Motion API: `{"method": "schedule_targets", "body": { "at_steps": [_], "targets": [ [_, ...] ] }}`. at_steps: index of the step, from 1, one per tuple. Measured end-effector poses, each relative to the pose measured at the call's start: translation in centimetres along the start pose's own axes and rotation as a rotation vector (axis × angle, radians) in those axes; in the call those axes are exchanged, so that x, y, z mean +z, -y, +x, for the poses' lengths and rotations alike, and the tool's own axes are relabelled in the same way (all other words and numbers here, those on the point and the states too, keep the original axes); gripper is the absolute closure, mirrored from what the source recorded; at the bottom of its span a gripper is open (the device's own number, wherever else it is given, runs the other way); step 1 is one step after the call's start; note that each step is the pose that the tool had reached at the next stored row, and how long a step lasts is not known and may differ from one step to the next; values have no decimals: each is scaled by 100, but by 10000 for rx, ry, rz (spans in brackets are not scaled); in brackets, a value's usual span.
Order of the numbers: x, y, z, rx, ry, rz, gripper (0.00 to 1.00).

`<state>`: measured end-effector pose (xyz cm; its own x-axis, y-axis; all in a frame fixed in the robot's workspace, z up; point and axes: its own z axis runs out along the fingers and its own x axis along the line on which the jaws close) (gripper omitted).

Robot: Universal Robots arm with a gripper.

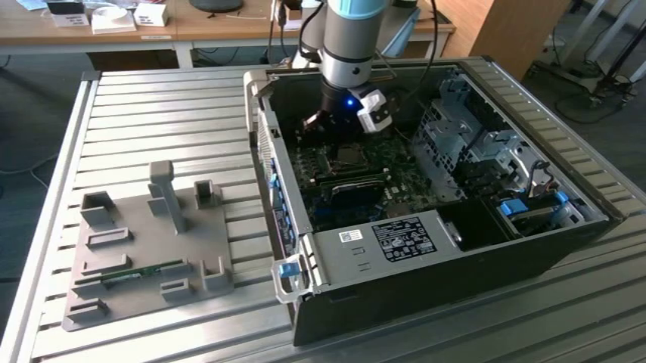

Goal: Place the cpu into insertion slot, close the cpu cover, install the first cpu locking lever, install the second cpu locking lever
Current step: 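Close the cpu cover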

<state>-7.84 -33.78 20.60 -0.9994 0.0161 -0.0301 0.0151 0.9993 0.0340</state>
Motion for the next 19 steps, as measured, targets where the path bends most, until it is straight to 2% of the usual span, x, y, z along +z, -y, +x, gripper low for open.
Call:
{"method": "schedule_targets", "body": {
  "at_steps": [3, 9, 14, 19],
  "targets": [
    [-38, -2, -1, 0, 0, 0, 89],
    [-40, -2, -7, -2, -2, 1, 89],
    [-38, -3, -76, 1, -1, 1, 89],
    [-37, -3, -106, -36, -2, -1, 89]
  ]
}}
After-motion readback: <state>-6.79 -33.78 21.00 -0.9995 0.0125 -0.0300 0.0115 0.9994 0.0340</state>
